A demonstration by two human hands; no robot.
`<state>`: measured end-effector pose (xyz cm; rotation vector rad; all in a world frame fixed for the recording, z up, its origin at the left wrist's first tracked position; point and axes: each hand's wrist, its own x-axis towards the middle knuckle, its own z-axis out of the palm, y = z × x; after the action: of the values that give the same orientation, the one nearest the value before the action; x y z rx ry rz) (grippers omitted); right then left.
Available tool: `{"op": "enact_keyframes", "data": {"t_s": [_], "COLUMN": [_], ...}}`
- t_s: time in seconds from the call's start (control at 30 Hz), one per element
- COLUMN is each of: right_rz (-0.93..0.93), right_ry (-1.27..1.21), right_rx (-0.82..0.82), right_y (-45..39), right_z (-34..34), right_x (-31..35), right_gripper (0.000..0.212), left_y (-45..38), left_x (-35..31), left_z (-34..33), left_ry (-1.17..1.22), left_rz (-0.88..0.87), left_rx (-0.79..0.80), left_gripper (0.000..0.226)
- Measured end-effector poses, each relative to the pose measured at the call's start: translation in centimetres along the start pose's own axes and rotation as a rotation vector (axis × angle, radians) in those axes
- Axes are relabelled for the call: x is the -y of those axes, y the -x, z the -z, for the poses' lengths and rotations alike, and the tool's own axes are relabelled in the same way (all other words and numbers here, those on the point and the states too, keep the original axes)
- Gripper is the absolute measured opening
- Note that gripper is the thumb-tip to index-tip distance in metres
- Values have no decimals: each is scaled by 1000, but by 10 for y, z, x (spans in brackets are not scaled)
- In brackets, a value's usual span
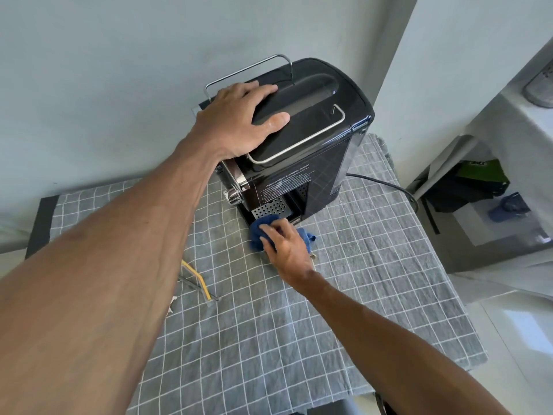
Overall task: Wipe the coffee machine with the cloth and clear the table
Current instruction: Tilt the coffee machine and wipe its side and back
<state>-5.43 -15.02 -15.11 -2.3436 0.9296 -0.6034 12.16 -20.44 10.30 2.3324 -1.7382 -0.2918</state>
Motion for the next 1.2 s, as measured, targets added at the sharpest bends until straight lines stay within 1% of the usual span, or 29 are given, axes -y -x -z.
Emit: {"op": "enact_keyframes", "data": {"t_s": [0.03, 0.07, 0.1, 0.17, 0.2, 0.23, 0.27, 0.3, 0.37, 0.4, 0.43, 0.47, 0.53, 0.6, 0.63, 0.7, 0.73, 0.77, 0.8, 0.87, 0.9, 0.93, 1.0, 1.1, 1.17, 1.2], "right_rz": [50, 73, 21, -192, -273, -316, -298, -242, -54, 24, 38, -15, -210, -401, -476, -505, -483, -466, -430, -332, -301, -293, -357, -528, -621, -637], "right_ry": [7, -1, -22, -74, -99, -126, -140, -139, -91, -37, -4, -23, -143, -267, -276, -202, -184, -211, -227, -174, -157, -160, -183, -263, -334, -326], "right_rx": [83, 119, 134, 21, -47, -88, -103, -66, 64, 114, 138, 118, -40, -196, -250, -282, -257, -198, -101, 124, 183, 170, 55, -150, -278, -303], "right_y": [0, -1, 0, 1, 2, 4, 6, 8, 16, 20, 22, 23, 18, 5, -1, -8, -7, -2, 4, 14, 17, 17, 12, 1, -7, -10], "right_z": [3, 7, 10, 12, 8, 3, -2, -6, -11, -11, -8, -4, 8, 21, 27, 30, 27, 24, 19, 12, 10, 9, 12, 23, 32, 34], "right_x": [-5, -11, -13, -12, -10, -3, 2, 8, 8, 5, 2, -1, -5, -12, -15, -15, -12, -6, 0, 9, 10, 11, 11, 8, 2, -3], "right_gripper": [30, 30, 30, 33, 34, 33, 32, 30, 26, 28, 31, 34, 35, 28, 24, 23, 25, 28, 30, 34, 34, 34, 33, 33, 25, 22], "left_y": [0, 0, 0, 0, 1, 1, 1, 2, 1, 1, 1, 2, 1, 1, 2, 1, 1, 1, 1, 2, 2, 2, 1, 0, 0, -1], "left_x": [0, -1, -1, -1, -1, -1, -2, -2, -2, -2, -3, -3, -3, -3, -4, -4, -4, -4, -4, -4, -3, -3, -2, -1, -1, -1], "left_z": [0, 0, 0, 0, 0, 0, 0, 0, 1, 1, 1, 1, 0, 0, 0, 0, 1, 1, 0, 0, 0, 0, 0, -1, -2, -2], "left_ry": [1, -1, -3, -9, -10, -10, -8, -6, -4, -1, 3, 3, -1, 2, 1, 0, 1, 2, 3, 7, 7, 5, 4, 7, 6, 4], "left_rz": [-1, -1, 0, 6, 10, 14, 16, 18, 19, 18, 18, 18, 20, 19, 20, 22, 24, 25, 23, 21, 21, 20, 17, 9, 7, 6], "left_rx": [0, -1, -3, -6, -7, -5, -4, -5, -8, -8, -8, -8, -8, -9, -13, -19, -20, -21, -21, -20, -18, -17, -18, -20, -21, -23], "left_gripper": [71, 72, 71, 71, 71, 71, 70, 70, 70, 70, 70, 69, 69, 70, 69, 69, 68, 68, 68, 69, 69, 69, 70, 70, 70, 71]}}
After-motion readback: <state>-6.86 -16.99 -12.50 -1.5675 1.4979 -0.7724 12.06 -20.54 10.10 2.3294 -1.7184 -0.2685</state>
